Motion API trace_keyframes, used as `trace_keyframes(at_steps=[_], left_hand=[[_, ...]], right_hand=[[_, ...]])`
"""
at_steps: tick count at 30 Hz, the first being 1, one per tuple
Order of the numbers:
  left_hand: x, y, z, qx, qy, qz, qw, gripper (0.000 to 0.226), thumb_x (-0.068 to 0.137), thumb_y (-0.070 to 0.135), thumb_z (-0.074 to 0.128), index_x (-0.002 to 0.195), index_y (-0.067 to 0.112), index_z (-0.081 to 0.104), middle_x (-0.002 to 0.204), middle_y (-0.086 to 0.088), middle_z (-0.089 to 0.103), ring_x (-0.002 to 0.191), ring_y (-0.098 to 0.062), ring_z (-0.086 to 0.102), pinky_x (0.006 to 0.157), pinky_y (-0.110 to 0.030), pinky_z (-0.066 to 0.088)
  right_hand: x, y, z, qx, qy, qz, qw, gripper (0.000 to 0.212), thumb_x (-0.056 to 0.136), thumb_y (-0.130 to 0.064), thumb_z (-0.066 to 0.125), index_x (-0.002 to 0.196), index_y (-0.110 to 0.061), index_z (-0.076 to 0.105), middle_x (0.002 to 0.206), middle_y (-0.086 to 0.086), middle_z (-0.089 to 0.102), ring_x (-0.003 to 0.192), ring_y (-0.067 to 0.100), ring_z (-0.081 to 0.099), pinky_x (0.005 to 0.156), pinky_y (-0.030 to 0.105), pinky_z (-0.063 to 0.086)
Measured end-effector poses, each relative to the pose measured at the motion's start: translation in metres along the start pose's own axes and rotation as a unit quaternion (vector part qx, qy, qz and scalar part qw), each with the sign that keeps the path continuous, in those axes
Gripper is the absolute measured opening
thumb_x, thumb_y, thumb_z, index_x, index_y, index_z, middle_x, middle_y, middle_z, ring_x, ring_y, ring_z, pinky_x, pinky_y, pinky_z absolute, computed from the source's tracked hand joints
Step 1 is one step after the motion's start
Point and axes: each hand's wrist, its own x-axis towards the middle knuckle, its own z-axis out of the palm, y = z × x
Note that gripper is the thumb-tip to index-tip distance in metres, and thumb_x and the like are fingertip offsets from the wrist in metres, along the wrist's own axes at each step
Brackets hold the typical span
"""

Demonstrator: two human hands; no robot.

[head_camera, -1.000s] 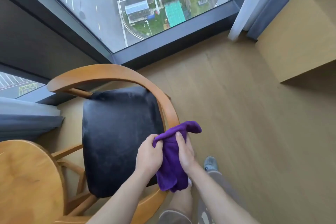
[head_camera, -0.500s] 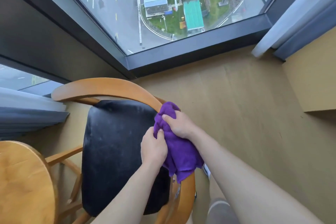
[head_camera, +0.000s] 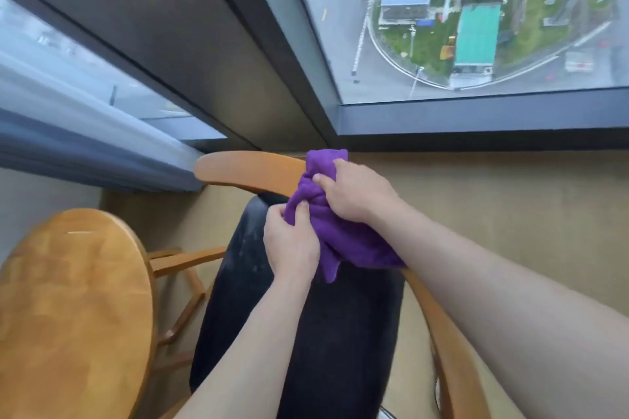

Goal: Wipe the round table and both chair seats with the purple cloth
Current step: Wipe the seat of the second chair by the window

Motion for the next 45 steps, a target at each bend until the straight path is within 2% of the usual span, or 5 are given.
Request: trace_keyframes(at_steps=[7, 13, 28, 39, 45], left_hand=[[0.068, -0.009, -0.028, -0.066, 0.046, -0.061, 0.995, 0.036, 0.094, 0.052, 0.066, 0.091, 0.016, 0.062, 0.087, -0.001, 0.068, 0.076, -0.016, 0.063, 0.059, -0.030, 0.045], [0.060, -0.003, -0.031, -0.052, -0.056, -0.105, 0.991, 0.039, 0.089, 0.059, 0.069, 0.089, 0.021, 0.066, 0.088, 0.000, 0.072, 0.081, -0.020, 0.070, 0.071, -0.035, 0.059], [-0.149, -0.090, -0.009, 0.046, -0.356, -0.042, 0.932, 0.042, 0.093, 0.046, 0.069, 0.069, 0.012, 0.062, 0.062, 0.001, 0.063, 0.060, -0.017, 0.057, 0.059, -0.030, 0.048], [-0.217, -0.153, -0.084, 0.090, -0.411, 0.037, 0.906, 0.039, 0.090, 0.052, 0.070, 0.068, 0.021, 0.061, 0.057, 0.011, 0.060, 0.053, -0.007, 0.055, 0.047, -0.019, 0.042], [-0.232, -0.208, -0.133, 0.184, -0.382, 0.133, 0.896, 0.037, 0.090, 0.057, 0.065, 0.075, 0.024, 0.059, 0.076, 0.006, 0.067, 0.075, -0.019, 0.063, 0.064, -0.033, 0.044]], right_hand=[[0.075, -0.061, 0.004, -0.048, -0.073, -0.058, 0.995, 0.059, 0.104, -0.057, 0.039, 0.125, -0.009, 0.065, 0.132, 0.014, 0.065, 0.121, 0.035, 0.059, 0.095, 0.038, 0.045], [0.055, -0.043, -0.014, -0.030, -0.085, -0.056, 0.994, 0.053, 0.103, -0.058, 0.042, 0.105, -0.012, 0.069, 0.111, 0.010, 0.069, 0.104, 0.030, 0.064, 0.090, 0.037, 0.046], [-0.224, 0.099, 0.040, 0.363, 0.054, 0.204, 0.907, 0.026, 0.104, -0.036, 0.058, 0.113, -0.014, 0.069, 0.111, 0.008, 0.075, 0.106, 0.026, 0.072, 0.099, 0.044, 0.056], [-0.354, 0.073, 0.143, 0.398, 0.276, 0.225, 0.845, 0.018, 0.102, -0.046, 0.056, 0.106, -0.032, 0.066, 0.100, -0.011, 0.073, 0.096, 0.012, 0.070, 0.085, 0.028, 0.055], [-0.396, 0.053, 0.242, 0.410, 0.358, 0.249, 0.801, 0.051, 0.104, -0.048, 0.051, 0.150, -0.029, 0.045, 0.136, -0.003, 0.064, 0.125, 0.020, 0.058, 0.098, 0.024, 0.038]])
